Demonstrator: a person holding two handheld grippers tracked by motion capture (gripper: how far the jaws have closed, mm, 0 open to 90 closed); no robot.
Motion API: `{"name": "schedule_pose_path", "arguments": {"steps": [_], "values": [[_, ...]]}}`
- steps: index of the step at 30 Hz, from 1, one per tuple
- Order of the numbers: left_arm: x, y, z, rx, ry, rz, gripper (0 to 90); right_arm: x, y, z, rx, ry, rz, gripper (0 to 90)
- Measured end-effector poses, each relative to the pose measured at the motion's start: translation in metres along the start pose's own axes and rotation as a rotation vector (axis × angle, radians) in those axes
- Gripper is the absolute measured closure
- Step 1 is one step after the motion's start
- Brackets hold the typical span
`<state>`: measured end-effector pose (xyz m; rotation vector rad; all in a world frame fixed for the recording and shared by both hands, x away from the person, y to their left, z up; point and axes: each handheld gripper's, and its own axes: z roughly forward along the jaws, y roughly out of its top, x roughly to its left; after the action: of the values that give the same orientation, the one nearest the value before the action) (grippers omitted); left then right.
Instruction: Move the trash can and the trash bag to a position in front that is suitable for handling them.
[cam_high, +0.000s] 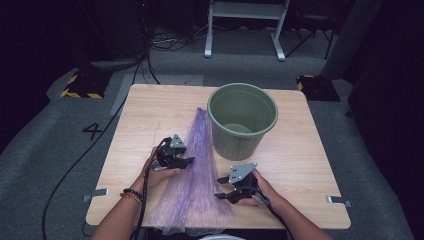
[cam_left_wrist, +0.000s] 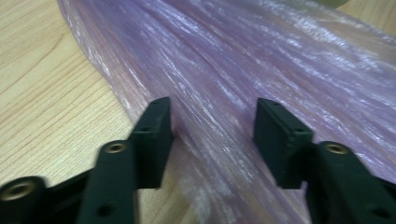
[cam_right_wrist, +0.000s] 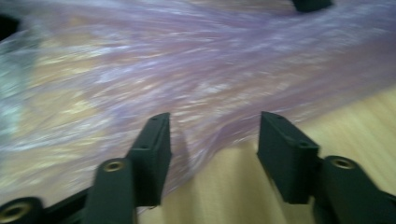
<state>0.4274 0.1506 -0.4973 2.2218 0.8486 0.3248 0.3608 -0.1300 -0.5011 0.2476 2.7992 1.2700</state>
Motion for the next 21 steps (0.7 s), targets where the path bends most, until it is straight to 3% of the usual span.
{"name": "schedule_pose_path", "arguments": {"steps": [4, 6, 8, 12, 17, 21], "values": [[0.001, -0.002, -0.001, -0.017, -0.028, 0.015, 64.9, -0.011, -0.001, -0.007, -0.043, -0.072, 0.084, 35.5], [0.001, -0.002, -0.001, -0.018, -0.030, 0.017, 68.1, -0.014, 0.001, -0.010, -0.062, -0.098, 0.107, 34.9], [0.001, -0.002, -0.001, -0.027, -0.033, 0.001, 76.9, -0.019, 0.006, -0.012, -0.086, -0.172, 0.160, 31.0], [0.003, -0.003, -0.001, -0.029, -0.026, -0.011, 84.5, -0.018, 0.013, -0.007, -0.083, -0.224, 0.162, 28.8], [0.001, -0.002, -0.003, -0.042, -0.010, 0.008, 87.8, -0.020, 0.017, -0.007, -0.104, -0.240, 0.174, 29.7], [-0.004, 0.002, -0.016, -0.117, 0.016, 0.037, 89.0, -0.024, 0.017, -0.010, -0.119, -0.252, 0.197, 30.0]]}}
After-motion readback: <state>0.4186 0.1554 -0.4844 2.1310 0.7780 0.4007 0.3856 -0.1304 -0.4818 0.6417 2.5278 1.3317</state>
